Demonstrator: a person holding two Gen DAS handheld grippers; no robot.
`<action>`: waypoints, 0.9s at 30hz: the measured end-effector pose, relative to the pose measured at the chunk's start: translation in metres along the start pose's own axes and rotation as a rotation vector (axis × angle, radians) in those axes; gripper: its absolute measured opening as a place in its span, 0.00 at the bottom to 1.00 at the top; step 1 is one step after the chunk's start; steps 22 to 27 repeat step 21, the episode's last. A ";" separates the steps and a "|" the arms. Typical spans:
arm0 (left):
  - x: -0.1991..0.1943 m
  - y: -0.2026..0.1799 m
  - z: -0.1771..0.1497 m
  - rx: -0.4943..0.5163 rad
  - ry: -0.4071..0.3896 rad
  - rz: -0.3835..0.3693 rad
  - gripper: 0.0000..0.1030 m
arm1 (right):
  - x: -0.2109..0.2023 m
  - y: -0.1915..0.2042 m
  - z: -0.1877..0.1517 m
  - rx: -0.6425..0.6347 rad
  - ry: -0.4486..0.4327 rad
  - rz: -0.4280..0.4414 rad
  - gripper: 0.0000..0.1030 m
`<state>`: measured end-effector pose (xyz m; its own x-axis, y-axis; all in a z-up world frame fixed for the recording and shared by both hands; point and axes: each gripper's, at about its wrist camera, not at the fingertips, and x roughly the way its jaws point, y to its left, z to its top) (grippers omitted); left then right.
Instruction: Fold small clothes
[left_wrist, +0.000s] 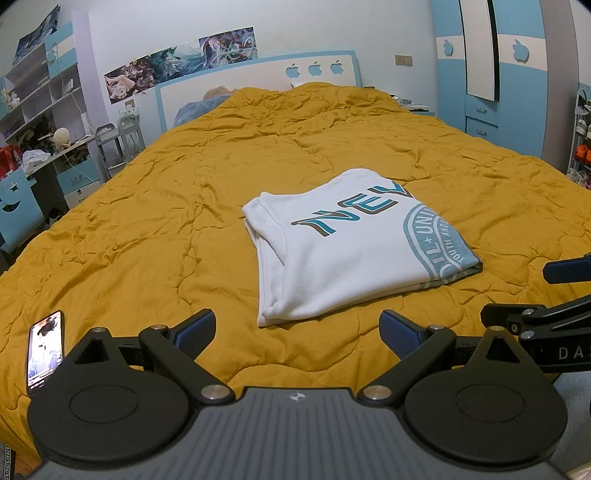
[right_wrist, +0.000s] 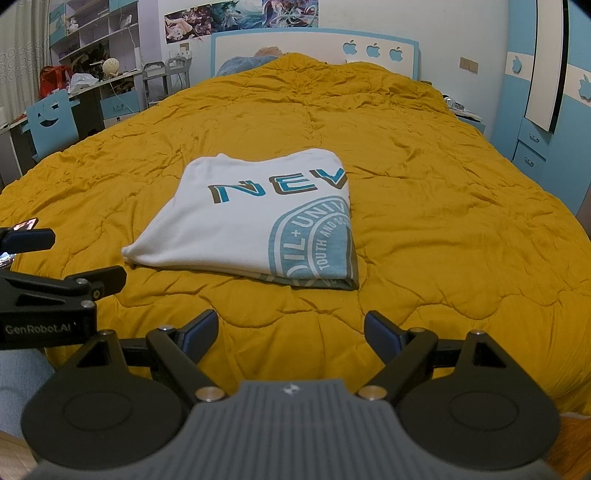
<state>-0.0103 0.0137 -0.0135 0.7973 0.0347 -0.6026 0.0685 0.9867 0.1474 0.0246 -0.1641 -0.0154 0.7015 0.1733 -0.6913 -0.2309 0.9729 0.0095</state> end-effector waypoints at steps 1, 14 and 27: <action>0.000 0.000 0.000 0.000 0.000 0.001 1.00 | 0.001 -0.001 -0.001 0.000 0.000 0.001 0.80; -0.004 0.003 0.002 0.016 -0.022 -0.001 1.00 | 0.001 -0.001 0.000 -0.001 0.001 0.001 0.80; -0.004 0.004 0.002 0.011 -0.025 -0.002 1.00 | 0.002 -0.002 -0.002 -0.002 0.003 0.002 0.80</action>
